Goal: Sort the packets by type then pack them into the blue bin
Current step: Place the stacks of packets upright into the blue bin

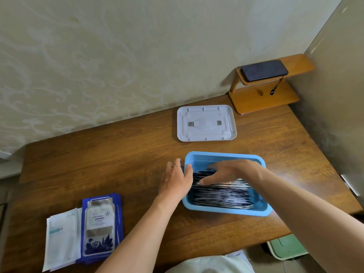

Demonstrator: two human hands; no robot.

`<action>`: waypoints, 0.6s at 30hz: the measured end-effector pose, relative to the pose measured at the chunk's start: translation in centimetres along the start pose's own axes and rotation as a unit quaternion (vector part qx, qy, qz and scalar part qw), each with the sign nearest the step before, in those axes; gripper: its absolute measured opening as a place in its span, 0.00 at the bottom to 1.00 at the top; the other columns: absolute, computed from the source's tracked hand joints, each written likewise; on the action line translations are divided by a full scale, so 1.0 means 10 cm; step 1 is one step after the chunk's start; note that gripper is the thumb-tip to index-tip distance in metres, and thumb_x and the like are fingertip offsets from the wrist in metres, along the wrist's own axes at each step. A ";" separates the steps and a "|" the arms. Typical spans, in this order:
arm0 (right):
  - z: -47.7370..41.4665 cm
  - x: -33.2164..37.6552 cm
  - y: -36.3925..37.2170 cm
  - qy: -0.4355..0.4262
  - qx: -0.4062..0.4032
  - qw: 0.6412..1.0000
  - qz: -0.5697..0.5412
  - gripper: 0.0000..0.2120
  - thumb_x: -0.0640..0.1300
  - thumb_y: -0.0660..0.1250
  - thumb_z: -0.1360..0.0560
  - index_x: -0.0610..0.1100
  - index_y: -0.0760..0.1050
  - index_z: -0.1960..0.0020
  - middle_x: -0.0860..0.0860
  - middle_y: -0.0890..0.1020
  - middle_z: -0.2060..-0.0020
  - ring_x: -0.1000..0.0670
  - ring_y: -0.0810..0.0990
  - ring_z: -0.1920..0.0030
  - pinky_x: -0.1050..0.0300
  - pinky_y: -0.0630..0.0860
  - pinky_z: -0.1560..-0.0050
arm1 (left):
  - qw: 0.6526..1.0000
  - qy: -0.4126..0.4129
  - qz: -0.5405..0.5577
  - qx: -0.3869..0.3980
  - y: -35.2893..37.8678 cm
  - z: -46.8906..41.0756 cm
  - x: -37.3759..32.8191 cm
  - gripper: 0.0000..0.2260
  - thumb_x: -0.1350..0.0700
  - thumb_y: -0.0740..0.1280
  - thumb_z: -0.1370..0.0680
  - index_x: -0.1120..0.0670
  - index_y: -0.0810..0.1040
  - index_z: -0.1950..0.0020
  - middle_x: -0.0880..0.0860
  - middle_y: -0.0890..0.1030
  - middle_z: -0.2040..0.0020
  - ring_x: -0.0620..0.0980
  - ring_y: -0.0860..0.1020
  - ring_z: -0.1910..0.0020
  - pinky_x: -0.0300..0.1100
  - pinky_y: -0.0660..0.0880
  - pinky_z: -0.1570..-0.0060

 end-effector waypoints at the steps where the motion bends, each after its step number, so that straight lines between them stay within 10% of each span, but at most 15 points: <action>1: 0.01 -0.01 0.00 -0.007 -0.009 1.000 0.001 0.47 0.80 0.59 0.33 0.53 0.65 0.23 0.52 0.73 0.28 0.46 0.73 0.31 0.46 0.67 0.30 | 1.000 0.003 0.001 -0.003 -0.04 0.00 0.02 0.27 0.38 0.53 0.16 0.49 0.60 0.19 0.53 0.65 0.23 0.55 0.69 0.27 0.54 0.72 0.33; 11: 0.17 0.03 0.08 -0.048 -0.107 0.992 0.045 0.27 0.73 0.62 0.29 0.53 0.73 0.42 0.55 0.81 0.52 0.51 0.79 0.52 0.52 0.76 0.51 | 0.999 -0.002 0.030 -0.024 -0.34 0.05 0.35 0.25 0.40 0.53 0.15 0.49 0.64 0.21 0.53 0.66 0.23 0.56 0.70 0.27 0.54 0.72 0.32; 18: 0.23 0.22 0.28 -0.014 -0.089 0.989 0.119 0.32 0.68 0.65 0.26 0.49 0.66 0.30 0.49 0.78 0.40 0.47 0.79 0.42 0.52 0.76 0.42 | 0.998 -0.015 0.058 -0.032 -0.48 0.07 0.61 0.23 0.41 0.54 0.15 0.49 0.65 0.23 0.52 0.66 0.24 0.55 0.71 0.29 0.54 0.73 0.33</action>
Point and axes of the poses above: each hand's wrist, its own z-axis away from the middle knuckle, its own y-axis out of the palm, x = y × z, the point moved 2 cm from there along -z, towards the middle knuckle
